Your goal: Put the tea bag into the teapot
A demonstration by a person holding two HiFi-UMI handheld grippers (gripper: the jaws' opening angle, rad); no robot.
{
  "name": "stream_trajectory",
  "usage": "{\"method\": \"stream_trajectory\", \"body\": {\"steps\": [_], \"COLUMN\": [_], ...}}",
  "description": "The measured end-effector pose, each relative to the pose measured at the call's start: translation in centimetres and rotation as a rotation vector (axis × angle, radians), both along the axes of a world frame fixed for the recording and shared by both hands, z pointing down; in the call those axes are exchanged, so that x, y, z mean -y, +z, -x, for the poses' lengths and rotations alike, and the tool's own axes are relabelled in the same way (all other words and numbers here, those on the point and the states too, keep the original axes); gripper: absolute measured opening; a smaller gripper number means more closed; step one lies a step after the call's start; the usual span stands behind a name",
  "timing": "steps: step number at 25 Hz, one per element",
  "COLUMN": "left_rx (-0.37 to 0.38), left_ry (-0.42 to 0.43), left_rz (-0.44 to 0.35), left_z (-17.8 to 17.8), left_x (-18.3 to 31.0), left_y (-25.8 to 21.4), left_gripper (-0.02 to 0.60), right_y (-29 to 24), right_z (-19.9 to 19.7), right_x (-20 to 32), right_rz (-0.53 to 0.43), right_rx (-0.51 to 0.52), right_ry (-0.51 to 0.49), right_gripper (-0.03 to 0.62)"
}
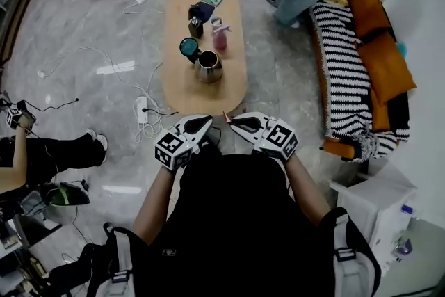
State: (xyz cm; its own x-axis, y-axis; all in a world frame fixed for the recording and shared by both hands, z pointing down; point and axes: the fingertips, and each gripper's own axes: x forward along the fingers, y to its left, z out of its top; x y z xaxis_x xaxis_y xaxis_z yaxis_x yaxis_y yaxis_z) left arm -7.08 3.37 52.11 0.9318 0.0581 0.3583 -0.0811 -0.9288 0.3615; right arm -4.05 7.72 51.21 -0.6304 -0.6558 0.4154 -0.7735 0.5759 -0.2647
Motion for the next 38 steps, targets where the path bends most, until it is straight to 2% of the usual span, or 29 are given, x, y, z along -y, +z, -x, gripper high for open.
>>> {"method": "stream_trajectory", "body": {"steps": [7,12,18,23,28,38], "left_rx": [-0.014,-0.016,-0.002,0.013,0.047,0.06], "left_ry": [0.052,0.006,-0.044,-0.099,-0.178,-0.262], "left_rz": [0.033,0.044,0.069,0.086,0.085,0.099], "left_z": [2.0,4.3,5.9,6.5,6.5,1.8], "left_x": [2.1,4.5,4.7,4.6,6.1,8.3], "left_y": [0.5,1.1,1.8,2.2,2.9,2.3], "left_gripper": [0.011,0.011,0.011,0.011,0.011,0.011], "right_y": [0.7,0.8,1.5,2.2,2.8,3.0], "right_z": [2.5,4.6,4.9,3.2,2.3,-3.3], "right_x": [2.4,4.1,5.5,7.0,8.7,12.0], "right_rz": [0.036,0.048,0.06,0.059,0.055,0.06], "right_rx": [-0.015,-0.02,-0.04,-0.04,-0.025,-0.014], "right_ry": [0.049,0.009,-0.043,-0.058,-0.128,-0.196], "right_gripper": [0.037,0.037,0.037,0.037,0.037,0.037]}}
